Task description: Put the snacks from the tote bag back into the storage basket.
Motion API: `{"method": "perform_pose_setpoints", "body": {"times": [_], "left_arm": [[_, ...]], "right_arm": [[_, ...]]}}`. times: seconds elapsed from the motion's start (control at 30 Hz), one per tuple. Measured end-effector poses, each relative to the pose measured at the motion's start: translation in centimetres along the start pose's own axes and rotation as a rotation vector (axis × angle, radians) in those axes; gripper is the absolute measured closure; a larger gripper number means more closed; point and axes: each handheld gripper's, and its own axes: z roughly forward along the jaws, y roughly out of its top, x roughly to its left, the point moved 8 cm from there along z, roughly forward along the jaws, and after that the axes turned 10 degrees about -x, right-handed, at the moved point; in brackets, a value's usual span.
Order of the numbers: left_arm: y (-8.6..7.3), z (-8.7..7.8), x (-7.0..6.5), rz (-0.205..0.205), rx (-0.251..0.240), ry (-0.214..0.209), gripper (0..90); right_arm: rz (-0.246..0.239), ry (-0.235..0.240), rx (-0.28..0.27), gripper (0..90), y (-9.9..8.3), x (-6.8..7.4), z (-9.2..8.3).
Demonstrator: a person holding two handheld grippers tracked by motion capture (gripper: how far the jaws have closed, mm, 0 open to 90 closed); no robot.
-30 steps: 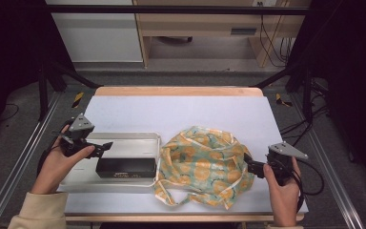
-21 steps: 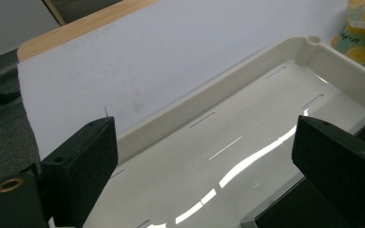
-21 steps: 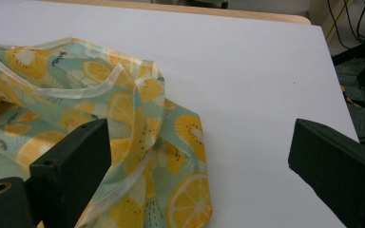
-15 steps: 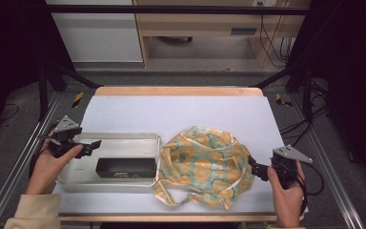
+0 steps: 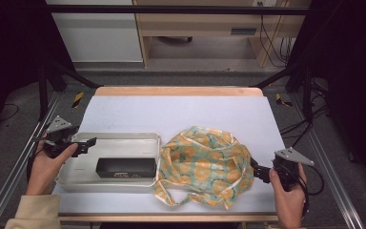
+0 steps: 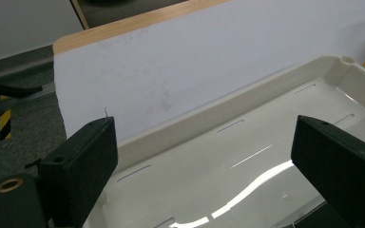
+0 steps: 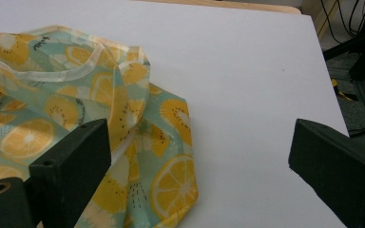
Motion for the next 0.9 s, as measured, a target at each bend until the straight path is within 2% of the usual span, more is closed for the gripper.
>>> {"method": "perform_pose_setpoints", "body": {"times": [0.33,0.63,0.73,0.9], "left_arm": [[-1.3,-0.2,2.0,-0.052,0.002,0.059,8.8],[-2.2,-0.5,3.5,-0.081,-0.003,0.11,9.0],[-2.6,-0.4,3.8,-0.064,0.009,0.132,9.1],[-3.2,-0.3,4.3,-0.063,0.019,0.156,9.0]], "right_arm": [[-0.001,-0.008,0.011,6.9,-0.6,-0.5,-0.2],[0.015,-0.019,0.018,6.9,-1.2,-1.2,-0.5],[0.014,-0.02,0.024,6.9,-1.4,-1.4,-0.4],[0.017,-0.019,0.042,6.5,-2.2,-1.7,-0.3]]}}
